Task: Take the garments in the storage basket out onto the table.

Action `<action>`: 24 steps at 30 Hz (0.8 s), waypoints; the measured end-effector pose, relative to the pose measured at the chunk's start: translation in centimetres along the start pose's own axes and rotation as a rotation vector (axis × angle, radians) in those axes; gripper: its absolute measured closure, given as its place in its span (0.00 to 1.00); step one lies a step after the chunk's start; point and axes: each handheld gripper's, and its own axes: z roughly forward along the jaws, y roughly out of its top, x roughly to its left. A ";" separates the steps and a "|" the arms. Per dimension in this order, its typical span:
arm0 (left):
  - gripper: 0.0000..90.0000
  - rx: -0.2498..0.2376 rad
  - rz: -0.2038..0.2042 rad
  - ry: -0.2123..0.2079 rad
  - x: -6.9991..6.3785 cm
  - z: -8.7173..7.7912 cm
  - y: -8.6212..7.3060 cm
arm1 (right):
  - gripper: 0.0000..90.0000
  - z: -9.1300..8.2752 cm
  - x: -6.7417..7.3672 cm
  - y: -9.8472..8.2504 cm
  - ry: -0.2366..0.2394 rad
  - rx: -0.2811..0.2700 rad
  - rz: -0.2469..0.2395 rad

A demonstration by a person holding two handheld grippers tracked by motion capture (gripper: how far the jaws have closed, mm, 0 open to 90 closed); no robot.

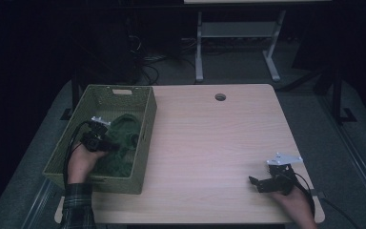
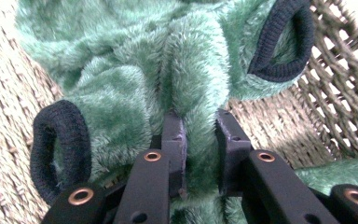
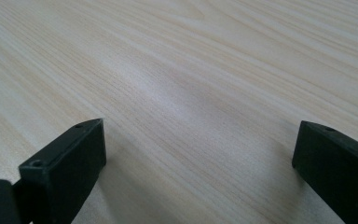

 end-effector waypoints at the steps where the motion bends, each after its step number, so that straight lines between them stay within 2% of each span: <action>1: 0.85 -0.010 -0.006 0.001 -0.1 0.0 0.0 | 0.03 0.0 0.0 0.0 0.000 0.000 0.000; 4: 0.86 -0.030 0.001 0.002 -0.2 -0.4 0.0 | 0.03 0.0 0.0 0.0 0.000 0.000 0.000; 9: 0.87 -0.110 0.001 -0.022 -0.2 -1.5 0.3 | 0.03 0.0 0.0 0.0 -0.001 -0.001 0.001; 11: 0.87 -0.125 -0.003 -0.027 -0.1 -1.8 0.3 | 0.03 0.0 0.0 0.0 -0.002 0.000 0.002; 12: 0.87 -0.150 -0.003 -0.036 -0.1 -2.1 0.2 | 0.03 0.1 0.0 0.1 -0.003 -0.001 0.001; 15: 0.87 -0.166 0.002 -0.045 0.0 -2.6 0.3 | 0.03 0.1 0.0 0.1 -0.004 -0.001 0.002; 24: 0.88 -0.258 0.001 -0.051 -0.1 -5.2 0.8 | 0.03 0.1 0.0 0.1 -0.003 0.000 0.002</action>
